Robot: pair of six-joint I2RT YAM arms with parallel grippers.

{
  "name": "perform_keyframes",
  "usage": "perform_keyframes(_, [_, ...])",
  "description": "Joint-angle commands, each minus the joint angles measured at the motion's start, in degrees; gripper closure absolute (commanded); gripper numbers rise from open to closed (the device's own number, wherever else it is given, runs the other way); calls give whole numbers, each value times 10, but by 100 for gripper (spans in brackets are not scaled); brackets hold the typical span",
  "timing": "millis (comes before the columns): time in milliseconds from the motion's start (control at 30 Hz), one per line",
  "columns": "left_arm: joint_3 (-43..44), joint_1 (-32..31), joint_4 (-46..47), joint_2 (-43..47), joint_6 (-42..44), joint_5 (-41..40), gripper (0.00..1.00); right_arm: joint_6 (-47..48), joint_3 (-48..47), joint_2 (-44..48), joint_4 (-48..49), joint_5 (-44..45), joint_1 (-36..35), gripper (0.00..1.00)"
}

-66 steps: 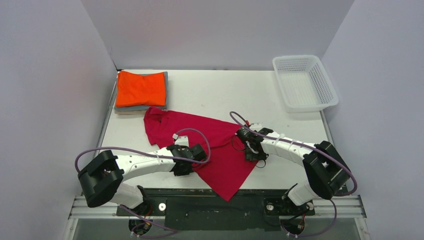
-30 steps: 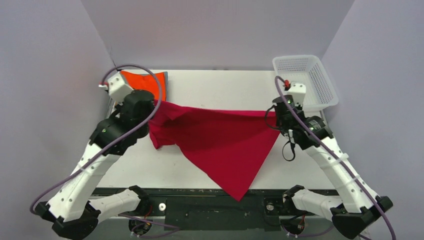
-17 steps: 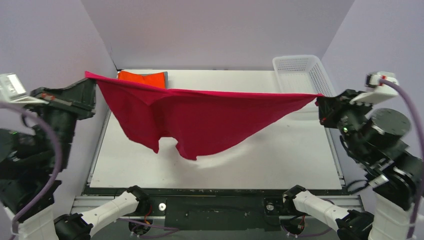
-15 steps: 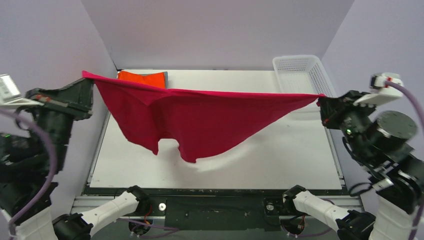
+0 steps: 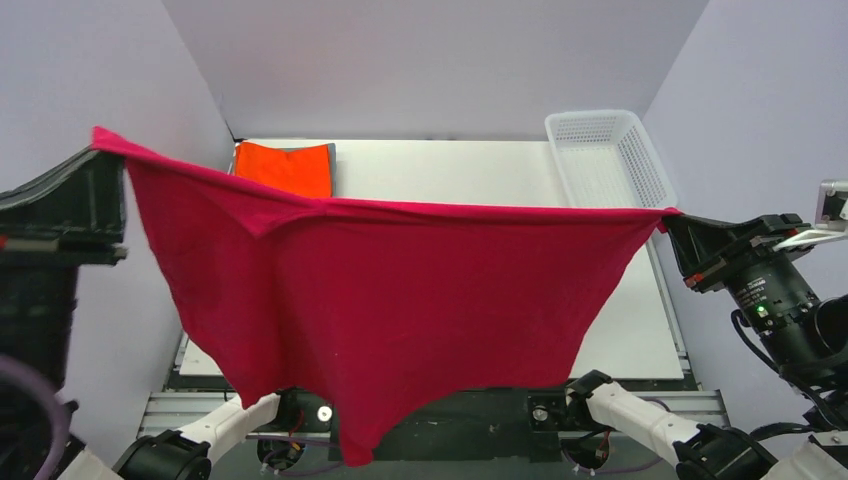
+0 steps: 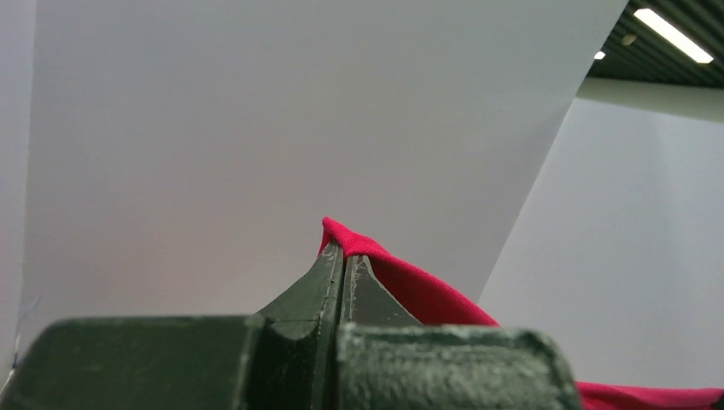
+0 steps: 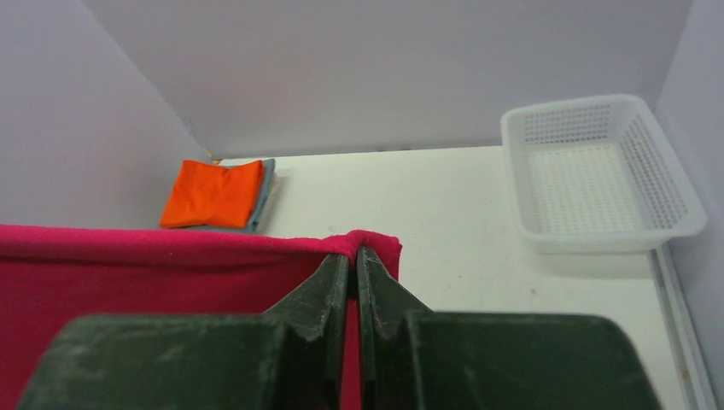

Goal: Fold and stack the t-shirts
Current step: Flatten out the tshirt

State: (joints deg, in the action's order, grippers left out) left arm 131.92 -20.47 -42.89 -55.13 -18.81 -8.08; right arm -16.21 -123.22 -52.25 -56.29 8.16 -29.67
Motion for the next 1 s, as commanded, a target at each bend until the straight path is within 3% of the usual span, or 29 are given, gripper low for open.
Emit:
perform_keyframes(0, [-93,11,43,-39,2,-38,100,6,49,-10,12,142,3,100])
perform_keyframes(133, [-240,11,105,-85,53,-95,100,15,141,-61,21,283,4,100])
perform_keyframes(233, [-358,11,171,-155,60,-107,100,9,217,-123,30,336,27,100])
perform_keyframes(367, [-441,11,263,-297,80,-127,100,4,300,-243,114,213,110,100])
perform_keyframes(500, [-338,10,220,-499,97,-174,100,15,297,-403,192,174,150,100])
perform_keyframes(567, [-252,10,181,-598,104,-176,86,22,264,-507,199,195,156,95])
perform_keyframes(600, [-222,9,150,-659,104,-179,71,27,252,-531,199,203,157,86])
perform_keyframes(633, [-168,8,137,-684,103,-179,64,31,227,-571,200,214,158,81])
perform_keyframes(667, [-143,7,114,-728,103,-180,42,35,215,-588,200,218,158,70])
perform_keyframes(733, [-82,5,91,-772,102,-180,18,40,167,-630,197,228,160,57])
perform_keyframes(867, [-17,4,72,-798,94,-194,14,37,138,-656,190,222,159,41])
perform_keyframes(967, [0,4,54,-785,68,-210,13,22,152,-623,190,203,159,29])
